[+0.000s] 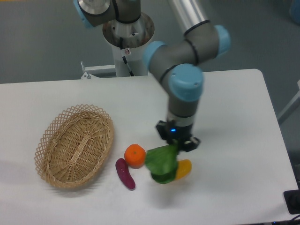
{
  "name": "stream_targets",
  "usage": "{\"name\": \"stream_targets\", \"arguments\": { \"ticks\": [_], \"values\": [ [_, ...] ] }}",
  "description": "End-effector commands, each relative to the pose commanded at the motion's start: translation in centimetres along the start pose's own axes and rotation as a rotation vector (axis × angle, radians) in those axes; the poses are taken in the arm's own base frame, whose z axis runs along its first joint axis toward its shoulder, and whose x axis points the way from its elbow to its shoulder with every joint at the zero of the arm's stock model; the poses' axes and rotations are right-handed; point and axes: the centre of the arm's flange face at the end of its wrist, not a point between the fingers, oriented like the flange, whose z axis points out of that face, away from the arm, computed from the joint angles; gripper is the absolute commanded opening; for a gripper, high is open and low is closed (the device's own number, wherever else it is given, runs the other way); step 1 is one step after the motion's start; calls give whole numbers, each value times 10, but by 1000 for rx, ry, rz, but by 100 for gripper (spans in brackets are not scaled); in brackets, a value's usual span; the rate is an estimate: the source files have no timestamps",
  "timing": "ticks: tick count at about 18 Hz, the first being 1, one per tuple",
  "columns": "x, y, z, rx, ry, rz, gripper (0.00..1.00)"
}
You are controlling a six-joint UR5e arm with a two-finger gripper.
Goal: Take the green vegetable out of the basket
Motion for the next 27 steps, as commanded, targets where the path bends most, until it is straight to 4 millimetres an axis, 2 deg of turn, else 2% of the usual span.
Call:
{"name": "stream_targets", "arguments": {
  "ticks": [5,8,14,27],
  "values": [
    [-40,36,-9,-22,27,72,25],
    [-60,57,-7,-79,45,111,25],
    [-81,68,3,-113,58,152,26],
    [-81,65,6,-121,69,158,26]
  ]
}}
